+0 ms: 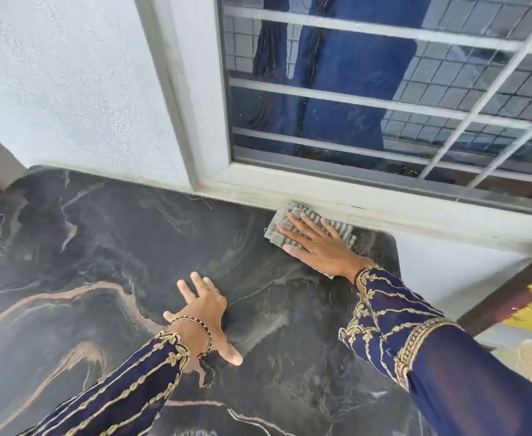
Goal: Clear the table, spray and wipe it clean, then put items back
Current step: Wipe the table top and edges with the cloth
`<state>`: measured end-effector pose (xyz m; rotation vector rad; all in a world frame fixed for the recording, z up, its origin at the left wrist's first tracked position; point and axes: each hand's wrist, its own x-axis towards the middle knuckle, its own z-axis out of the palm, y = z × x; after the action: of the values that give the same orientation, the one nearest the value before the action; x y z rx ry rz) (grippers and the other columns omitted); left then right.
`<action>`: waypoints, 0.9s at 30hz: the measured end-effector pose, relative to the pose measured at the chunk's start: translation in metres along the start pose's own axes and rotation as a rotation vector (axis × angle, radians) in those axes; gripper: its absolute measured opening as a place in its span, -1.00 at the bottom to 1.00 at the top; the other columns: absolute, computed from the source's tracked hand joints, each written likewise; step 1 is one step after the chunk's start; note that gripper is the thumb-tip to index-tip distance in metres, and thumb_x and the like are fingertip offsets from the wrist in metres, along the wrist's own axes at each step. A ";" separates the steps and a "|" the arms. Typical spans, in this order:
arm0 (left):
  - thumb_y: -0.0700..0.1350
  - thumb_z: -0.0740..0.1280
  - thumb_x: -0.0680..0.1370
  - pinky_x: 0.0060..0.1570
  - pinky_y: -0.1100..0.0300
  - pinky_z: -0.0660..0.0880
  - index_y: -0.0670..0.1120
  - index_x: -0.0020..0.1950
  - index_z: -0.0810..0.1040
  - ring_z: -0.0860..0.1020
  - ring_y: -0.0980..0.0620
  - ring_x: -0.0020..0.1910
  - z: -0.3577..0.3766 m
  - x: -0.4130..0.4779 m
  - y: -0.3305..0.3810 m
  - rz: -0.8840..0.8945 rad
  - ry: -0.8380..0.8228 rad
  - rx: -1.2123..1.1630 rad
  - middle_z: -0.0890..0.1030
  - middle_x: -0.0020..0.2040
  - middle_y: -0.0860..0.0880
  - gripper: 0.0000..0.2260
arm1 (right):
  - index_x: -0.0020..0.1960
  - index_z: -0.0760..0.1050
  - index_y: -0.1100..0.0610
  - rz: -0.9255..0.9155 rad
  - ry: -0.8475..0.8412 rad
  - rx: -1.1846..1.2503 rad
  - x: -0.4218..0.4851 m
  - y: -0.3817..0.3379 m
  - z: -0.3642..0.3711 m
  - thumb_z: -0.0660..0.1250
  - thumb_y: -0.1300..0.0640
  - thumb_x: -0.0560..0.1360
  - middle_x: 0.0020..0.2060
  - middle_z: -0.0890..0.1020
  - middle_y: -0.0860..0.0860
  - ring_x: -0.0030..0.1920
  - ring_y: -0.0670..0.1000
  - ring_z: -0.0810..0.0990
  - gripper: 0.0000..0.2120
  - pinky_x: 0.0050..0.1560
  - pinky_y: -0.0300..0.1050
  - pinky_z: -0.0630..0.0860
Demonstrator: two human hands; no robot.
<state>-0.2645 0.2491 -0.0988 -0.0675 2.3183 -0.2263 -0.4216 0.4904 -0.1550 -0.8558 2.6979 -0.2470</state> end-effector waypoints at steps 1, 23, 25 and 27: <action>0.43 0.47 0.13 0.21 -0.40 0.40 -0.32 0.52 -0.19 -0.12 -0.47 0.50 0.000 0.001 0.000 -0.002 0.007 -0.001 -0.16 0.53 -0.37 0.35 | 0.42 -0.42 -0.56 0.036 0.002 -0.001 -0.007 0.007 0.000 -0.39 -0.54 0.46 0.54 -0.38 -0.37 0.56 -0.21 -0.44 -0.45 0.58 0.11 -0.40; 0.25 0.01 0.61 0.54 -0.08 -0.06 -0.13 0.57 0.05 -0.03 -0.02 0.59 0.113 -0.079 0.011 0.282 0.581 -0.219 0.01 0.60 -0.09 -0.35 | 0.56 -0.29 -0.45 0.012 0.100 -0.044 -0.193 -0.148 0.101 -0.21 -0.39 0.65 0.62 -0.32 -0.23 0.58 -0.14 -0.45 -0.49 0.52 0.08 -0.50; 0.20 0.01 0.63 0.53 -0.05 -0.07 -0.13 0.57 0.06 0.00 -0.02 0.59 0.136 -0.102 0.016 0.317 0.603 -0.293 0.04 0.60 -0.09 -0.38 | 0.57 -0.27 -0.43 -0.001 0.120 -0.046 -0.217 -0.169 0.114 -0.20 -0.38 0.66 0.63 -0.30 -0.22 0.60 -0.12 -0.41 -0.49 0.53 0.12 -0.45; 0.18 0.02 0.64 0.53 -0.04 -0.07 -0.12 0.58 0.00 -0.01 -0.01 0.59 0.154 -0.122 0.018 0.324 0.583 -0.325 0.01 0.60 -0.08 -0.39 | 0.57 -0.24 -0.43 -0.011 0.134 -0.052 -0.240 -0.189 0.125 -0.17 -0.36 0.67 0.64 -0.27 -0.21 0.61 -0.11 -0.39 -0.49 0.55 0.15 -0.39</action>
<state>-0.0690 0.2592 -0.1183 0.2420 2.8767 0.3417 -0.0924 0.4695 -0.1699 -0.8995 2.8358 -0.2461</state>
